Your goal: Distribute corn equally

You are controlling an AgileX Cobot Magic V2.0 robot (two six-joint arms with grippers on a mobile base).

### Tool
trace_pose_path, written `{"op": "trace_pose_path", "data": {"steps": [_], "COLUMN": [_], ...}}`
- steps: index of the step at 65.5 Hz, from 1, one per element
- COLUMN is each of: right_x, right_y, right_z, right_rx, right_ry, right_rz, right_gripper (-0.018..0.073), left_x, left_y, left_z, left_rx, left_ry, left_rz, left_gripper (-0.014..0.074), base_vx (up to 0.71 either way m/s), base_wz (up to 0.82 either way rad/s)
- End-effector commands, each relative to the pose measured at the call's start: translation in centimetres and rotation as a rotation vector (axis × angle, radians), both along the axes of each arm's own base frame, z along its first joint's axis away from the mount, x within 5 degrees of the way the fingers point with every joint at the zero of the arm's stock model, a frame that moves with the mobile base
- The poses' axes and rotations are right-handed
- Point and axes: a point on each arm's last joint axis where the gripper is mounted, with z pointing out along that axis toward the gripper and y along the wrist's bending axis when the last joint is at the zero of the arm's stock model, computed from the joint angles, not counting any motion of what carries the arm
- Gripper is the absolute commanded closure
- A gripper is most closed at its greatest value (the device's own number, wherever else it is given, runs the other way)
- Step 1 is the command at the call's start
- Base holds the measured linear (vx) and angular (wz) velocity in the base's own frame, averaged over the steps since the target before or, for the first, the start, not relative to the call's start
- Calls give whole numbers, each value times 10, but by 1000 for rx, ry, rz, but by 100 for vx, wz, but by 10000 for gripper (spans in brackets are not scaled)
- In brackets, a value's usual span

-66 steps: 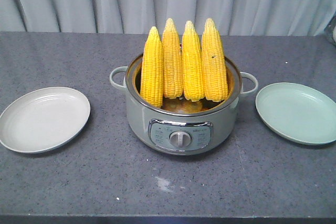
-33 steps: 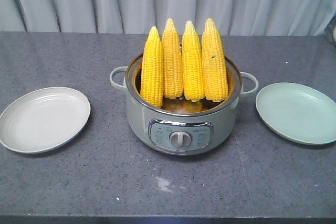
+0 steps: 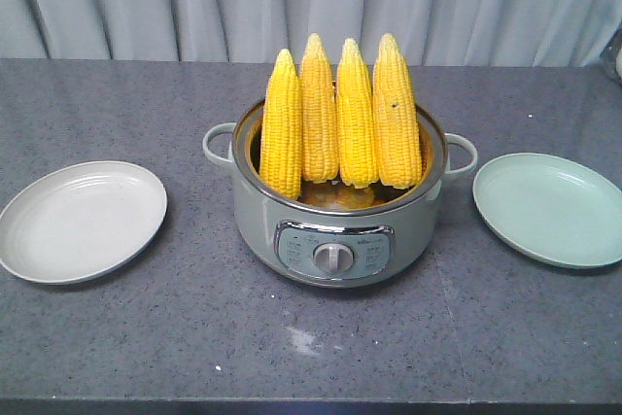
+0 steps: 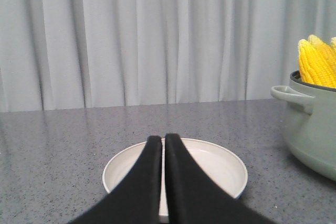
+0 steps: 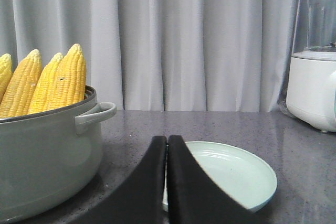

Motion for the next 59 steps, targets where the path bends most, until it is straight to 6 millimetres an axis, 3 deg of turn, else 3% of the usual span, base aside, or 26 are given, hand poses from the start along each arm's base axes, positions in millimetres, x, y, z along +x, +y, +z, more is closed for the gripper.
{"op": "trace_pose_path", "data": {"steps": [1, 59], "right_x": [0, 0], "right_y": [0, 0], "right_z": [3, 5], "right_rx": [-7, -7], "right_ry": [-56, -63], "right_rz": [-7, -7], "right_gripper": [570, 570], "left_x": [-2, -2], "left_y": [0, 1], "left_z": [3, 6], "left_rx": [-12, -68], "left_ry": [-74, -87], "left_rz": [-2, -5], "left_gripper": [603, 603], "base_vx": [0, 0], "base_wz": [0, 0]}}
